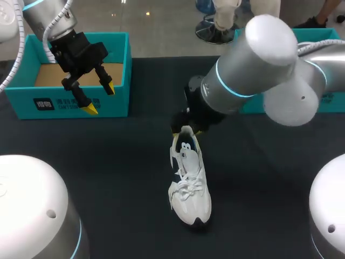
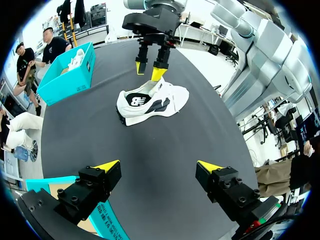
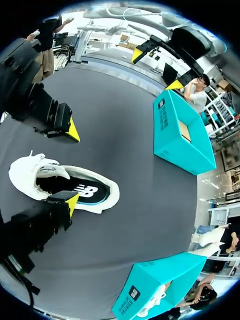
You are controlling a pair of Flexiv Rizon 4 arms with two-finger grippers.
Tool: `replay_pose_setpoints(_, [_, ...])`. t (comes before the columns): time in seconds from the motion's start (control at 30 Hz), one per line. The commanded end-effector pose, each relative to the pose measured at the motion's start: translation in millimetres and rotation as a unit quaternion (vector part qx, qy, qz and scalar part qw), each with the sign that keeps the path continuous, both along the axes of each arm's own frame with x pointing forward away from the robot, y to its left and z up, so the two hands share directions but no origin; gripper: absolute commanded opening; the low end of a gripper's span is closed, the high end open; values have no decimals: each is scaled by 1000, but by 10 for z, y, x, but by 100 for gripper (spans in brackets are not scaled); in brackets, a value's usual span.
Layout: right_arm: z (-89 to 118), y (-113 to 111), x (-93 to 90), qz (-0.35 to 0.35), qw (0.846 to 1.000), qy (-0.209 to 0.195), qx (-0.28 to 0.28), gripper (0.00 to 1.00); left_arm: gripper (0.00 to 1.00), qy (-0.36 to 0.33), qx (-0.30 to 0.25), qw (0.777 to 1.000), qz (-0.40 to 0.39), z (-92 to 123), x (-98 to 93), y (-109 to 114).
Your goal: Take the shoe out of the shoebox, open the shoe tongue, remove and reinsert the insole, then place the shoe into the shoebox
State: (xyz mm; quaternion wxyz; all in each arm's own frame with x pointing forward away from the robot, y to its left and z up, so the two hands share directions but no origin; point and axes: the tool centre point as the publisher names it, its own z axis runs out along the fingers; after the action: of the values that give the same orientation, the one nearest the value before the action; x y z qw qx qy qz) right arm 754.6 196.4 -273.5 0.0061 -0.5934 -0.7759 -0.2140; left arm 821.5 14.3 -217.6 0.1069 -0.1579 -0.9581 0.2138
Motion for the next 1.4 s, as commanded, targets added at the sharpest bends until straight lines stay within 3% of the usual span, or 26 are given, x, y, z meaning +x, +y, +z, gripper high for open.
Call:
replay_pose_setpoints(0.03, [-141,99,-11,-37,995,-25,-85,0,100,0,1,1000,0,4,2,4])
replay_pose_setpoints(0.6, [-498,139,48,-68,990,-58,-108,0,100,0,1,1000,0,4,2,4])
replay_pose_setpoints(1.2, [-1109,10,202,-97,986,-50,-123,0,100,0,1,1000,0,4,2,4])
replay_pose_setpoints(1.4, [-1212,17,270,-94,988,-39,-120,0,100,0,1,1000,0,4,2,4])
